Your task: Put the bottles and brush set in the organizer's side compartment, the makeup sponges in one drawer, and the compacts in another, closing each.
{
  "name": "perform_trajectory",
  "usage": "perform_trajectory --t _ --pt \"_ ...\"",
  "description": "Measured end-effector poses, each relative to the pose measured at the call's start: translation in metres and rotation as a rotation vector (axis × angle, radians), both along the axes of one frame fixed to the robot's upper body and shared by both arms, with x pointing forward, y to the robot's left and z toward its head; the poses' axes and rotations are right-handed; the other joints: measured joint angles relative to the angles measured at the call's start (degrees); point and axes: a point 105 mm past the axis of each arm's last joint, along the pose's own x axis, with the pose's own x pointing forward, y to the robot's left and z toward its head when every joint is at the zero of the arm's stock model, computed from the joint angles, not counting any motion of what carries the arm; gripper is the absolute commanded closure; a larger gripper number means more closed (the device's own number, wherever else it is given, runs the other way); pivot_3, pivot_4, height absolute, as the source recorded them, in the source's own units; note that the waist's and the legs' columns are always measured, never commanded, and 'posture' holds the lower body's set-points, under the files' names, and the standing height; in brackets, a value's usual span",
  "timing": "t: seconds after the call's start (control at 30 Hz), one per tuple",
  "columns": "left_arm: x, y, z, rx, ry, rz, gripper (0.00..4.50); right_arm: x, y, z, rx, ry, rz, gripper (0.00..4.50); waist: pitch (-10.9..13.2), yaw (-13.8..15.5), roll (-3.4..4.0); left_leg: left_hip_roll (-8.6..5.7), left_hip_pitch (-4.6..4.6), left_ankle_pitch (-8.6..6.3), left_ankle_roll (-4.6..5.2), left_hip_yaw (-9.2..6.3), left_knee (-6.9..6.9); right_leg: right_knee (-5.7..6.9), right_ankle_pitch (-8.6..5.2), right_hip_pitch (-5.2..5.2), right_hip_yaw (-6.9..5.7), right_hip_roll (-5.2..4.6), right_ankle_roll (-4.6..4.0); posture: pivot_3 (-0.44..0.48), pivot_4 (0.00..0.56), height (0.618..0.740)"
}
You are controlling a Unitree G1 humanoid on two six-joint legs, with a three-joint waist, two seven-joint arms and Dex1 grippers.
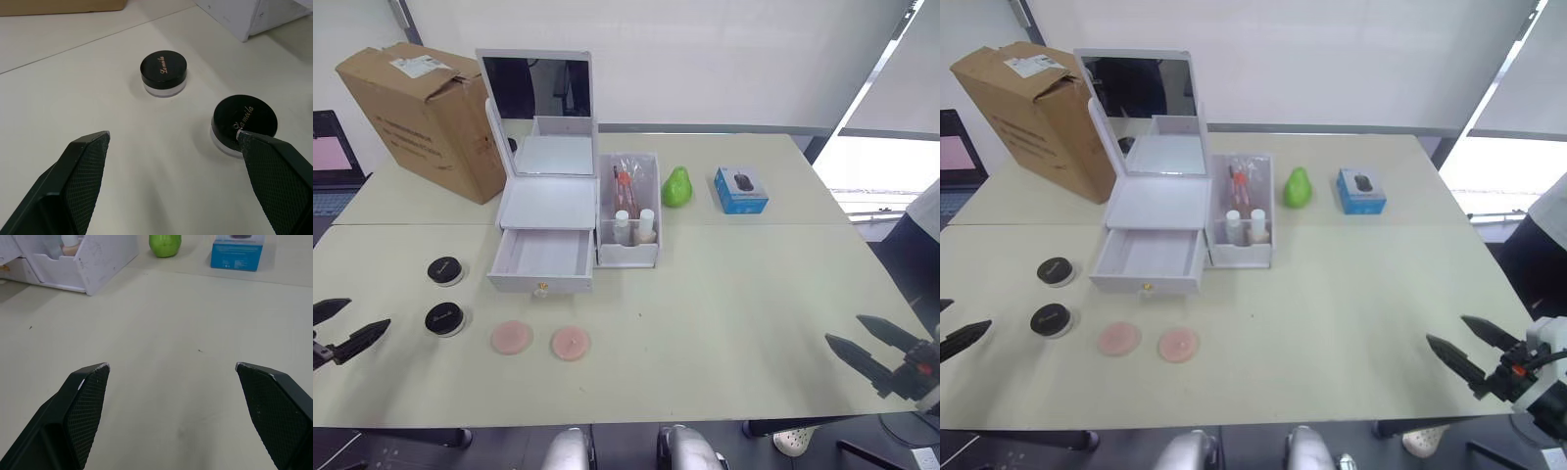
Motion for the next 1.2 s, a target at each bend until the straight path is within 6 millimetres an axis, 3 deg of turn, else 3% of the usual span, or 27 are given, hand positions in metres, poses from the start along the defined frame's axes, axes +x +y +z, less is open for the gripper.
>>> perform_trajectory --t 0.13,0.2,0.33,0.37,0.53,0.67,0.9,1.2 --pt "-0.015 -0.037 -0.017 -0.088 0.005 -0.042 0.03 0.026 0.047 0.025 0.036 -0.085 0.159 0.0 0.0 -0.5 -0.03 0.06 0.03 0.01 0.01 -0.04 0.0 0.05 0.01 0.0 0.08 0.03 0.0 0.0 0.15 0.74" --pt "-0.026 -0.078 -0.03 -0.171 0.014 -0.111 0.03 0.039 0.085 0.046 0.052 -0.142 0.3 0.0 0.0 -0.6 -0.05 -0.02 -0.07 0.02 0.03 -0.1 0.02 0.1 0.03 0.25 0.19 -0.05 0.02 0.0 0.15 0.74" --pt "-0.038 -0.135 -0.04 -0.253 0.042 -0.198 0.03 0.042 0.131 0.06 0.045 -0.133 0.5 0.0 -0.1 0.4 -0.37 -0.09 -0.03 0.03 0.05 -0.09 0.25 0.1 0.01 0.06 0.04 0.19 -0.02 0.0 0.15 0.74" --pt "-0.038 -0.152 -0.041 -0.269 0.043 -0.232 0.03 0.042 0.143 0.062 0.048 -0.127 0.551 0.0 -0.1 0.8 -0.37 -0.13 -0.09 0.03 0.05 -0.09 0.26 0.09 0.01 0.06 0.07 0.17 -0.02 0.0 0.15 0.74" --pt "-0.02 -0.196 -0.035 -0.226 -0.021 -0.294 0.03 0.036 0.176 0.061 0.005 -0.081 0.722 0.0 -0.1 1.5 -0.36 -0.19 -0.22 0.09 0.16 -0.12 0.42 0.1 0.02 0.11 0.14 0.22 -0.01 0.0 0.15 0.74" --pt "-0.005 -0.218 -0.035 -0.206 -0.044 -0.263 0.03 0.031 0.192 0.06 -0.053 -0.072 0.809 0.0 -0.1 1.4 -0.41 -0.17 -0.21 0.3 0.51 -0.32 0.61 0.15 0.03 0.21 0.17 0.4 -0.01 0.0 0.15 0.74" --pt "0.006 -0.243 -0.051 -0.169 0.01 -0.26 0.03 0.034 0.198 0.068 -0.08 -0.108 0.81 0.0 -0.2 1.4 -0.5 -0.18 -0.18 0.31 0.54 -0.38 0.65 0.15 0.04 0.2 0.18 0.43 -0.03 0.0 0.15 0.74" --pt "0.02 -0.25 -0.061 -0.083 0.046 -0.269 0.03 0.036 0.205 0.085 -0.032 -0.191 0.788 0.0 -0.3 1.3 -0.45 -0.18 -0.16 0.32 0.54 -0.39 0.66 0.16 0.04 0.23 0.18 0.42 -0.03 0.0 0.15 0.74"
